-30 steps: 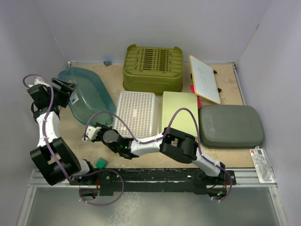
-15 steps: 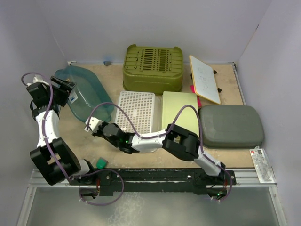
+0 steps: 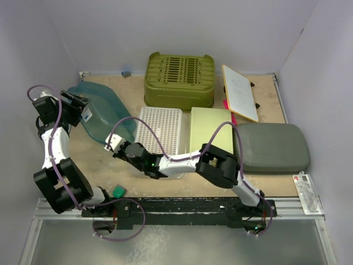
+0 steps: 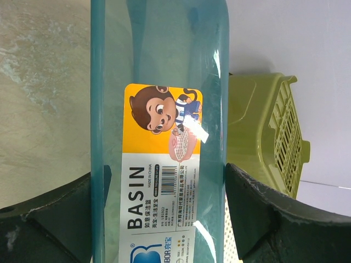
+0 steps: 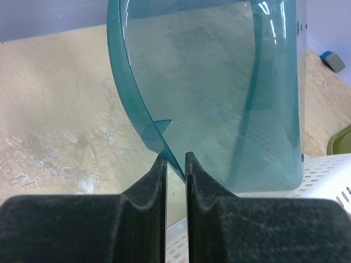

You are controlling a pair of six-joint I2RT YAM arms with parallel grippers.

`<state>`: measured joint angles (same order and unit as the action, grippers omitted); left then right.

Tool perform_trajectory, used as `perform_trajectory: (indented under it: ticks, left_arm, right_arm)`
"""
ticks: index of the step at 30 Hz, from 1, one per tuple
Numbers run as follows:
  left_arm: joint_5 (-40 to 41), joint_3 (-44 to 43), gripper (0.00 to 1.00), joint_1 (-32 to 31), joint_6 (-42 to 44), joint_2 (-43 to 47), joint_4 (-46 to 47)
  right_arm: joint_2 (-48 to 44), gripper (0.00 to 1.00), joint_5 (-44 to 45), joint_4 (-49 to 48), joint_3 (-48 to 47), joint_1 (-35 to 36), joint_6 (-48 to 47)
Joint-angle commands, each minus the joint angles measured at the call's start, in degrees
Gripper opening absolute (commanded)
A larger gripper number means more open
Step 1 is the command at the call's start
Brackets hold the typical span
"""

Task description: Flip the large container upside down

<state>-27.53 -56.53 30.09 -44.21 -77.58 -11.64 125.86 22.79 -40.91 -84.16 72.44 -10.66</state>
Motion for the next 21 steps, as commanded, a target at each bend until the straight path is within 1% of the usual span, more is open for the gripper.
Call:
perform_trajectory:
  ticks: [1,9,12,15,17,21]
  left_arm:
    - [3.3,2.9,0.78,-0.9,10.0,-3.1,-12.2]
    - [3.6,4.5,0.78,-1.0,10.8,-3.6,-12.0]
    - [2.3,4.4,0.78,-1.0,9.9,-3.5,-11.5]
    - [-0.7,4.6,0.78,-1.0,7.2,-3.0,-9.3]
    - [-2.1,4.6,0.78,-1.0,5.4,-2.6,-7.7]
    - [-3.2,4.1,0.78,-1.0,4.7,-2.6,-7.4]
  right_arm:
    - [-4.5,0.04,8.6,-6.0,-1.2,-3.5,3.8]
    - [-7.4,0.04,8.2,-7.5,-0.2,-3.7,4.7]
    - [-8.8,0.04,8.4,-8.8,1.0,-3.8,4.7]
    - [-10.4,0.03,8.6,-9.9,2.5,-4.0,5.5]
    - [-11.4,0.03,8.5,-10.0,3.0,-4.2,6.9]
    - [-12.9,0.03,8.2,-10.4,3.9,-4.9,9.7]
